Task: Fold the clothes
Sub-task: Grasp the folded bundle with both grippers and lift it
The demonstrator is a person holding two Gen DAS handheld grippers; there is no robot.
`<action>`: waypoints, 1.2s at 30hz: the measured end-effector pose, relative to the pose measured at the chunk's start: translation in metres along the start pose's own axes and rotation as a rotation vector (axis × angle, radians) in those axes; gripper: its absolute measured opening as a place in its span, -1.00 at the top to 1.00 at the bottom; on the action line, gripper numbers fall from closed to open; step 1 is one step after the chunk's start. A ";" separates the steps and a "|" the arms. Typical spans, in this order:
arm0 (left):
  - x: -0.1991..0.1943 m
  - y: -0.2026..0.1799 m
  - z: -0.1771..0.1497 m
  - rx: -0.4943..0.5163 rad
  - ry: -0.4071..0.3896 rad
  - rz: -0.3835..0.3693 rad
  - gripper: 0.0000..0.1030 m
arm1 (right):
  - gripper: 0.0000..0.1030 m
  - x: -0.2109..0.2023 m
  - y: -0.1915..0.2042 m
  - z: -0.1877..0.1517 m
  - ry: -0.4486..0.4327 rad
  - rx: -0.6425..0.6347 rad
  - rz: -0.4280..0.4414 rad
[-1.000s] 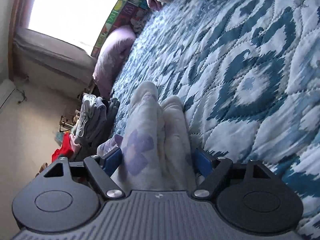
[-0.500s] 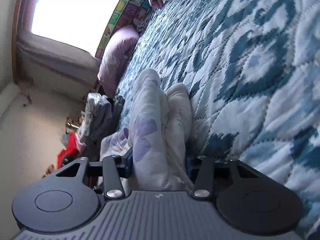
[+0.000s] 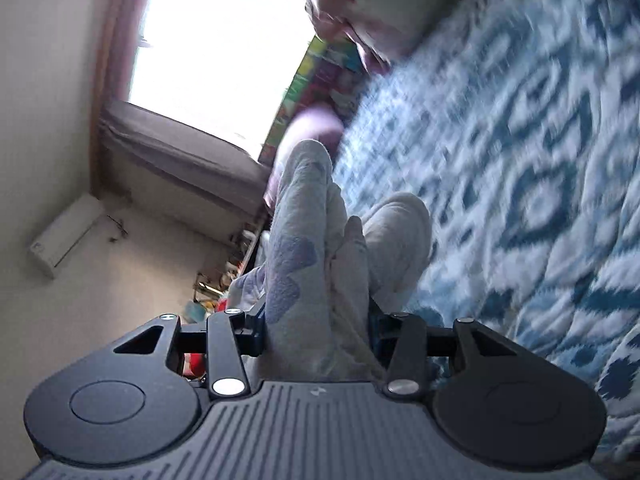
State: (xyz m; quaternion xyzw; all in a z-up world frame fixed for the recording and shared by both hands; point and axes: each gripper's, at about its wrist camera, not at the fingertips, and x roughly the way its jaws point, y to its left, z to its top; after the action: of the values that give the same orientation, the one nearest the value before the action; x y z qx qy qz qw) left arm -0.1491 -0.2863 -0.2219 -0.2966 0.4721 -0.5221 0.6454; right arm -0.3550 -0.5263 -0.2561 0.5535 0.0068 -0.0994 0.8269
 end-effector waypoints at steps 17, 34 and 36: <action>0.227 -0.049 0.083 0.118 0.294 -0.087 0.17 | 0.11 -0.021 -0.063 0.109 -0.272 0.057 -0.076; 0.526 -0.087 0.165 0.322 0.543 -0.440 0.10 | 0.01 0.039 -0.135 0.260 -0.718 -0.069 -0.400; 0.565 -0.058 0.152 0.303 0.638 -0.276 0.10 | -0.07 0.048 -0.146 0.270 -0.762 -0.075 -0.458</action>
State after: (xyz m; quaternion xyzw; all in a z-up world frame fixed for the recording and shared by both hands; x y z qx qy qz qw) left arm -0.0269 -0.8581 -0.2824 -0.0811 0.5223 -0.7341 0.4263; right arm -0.3602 -0.8353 -0.2904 0.4312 -0.1725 -0.4764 0.7465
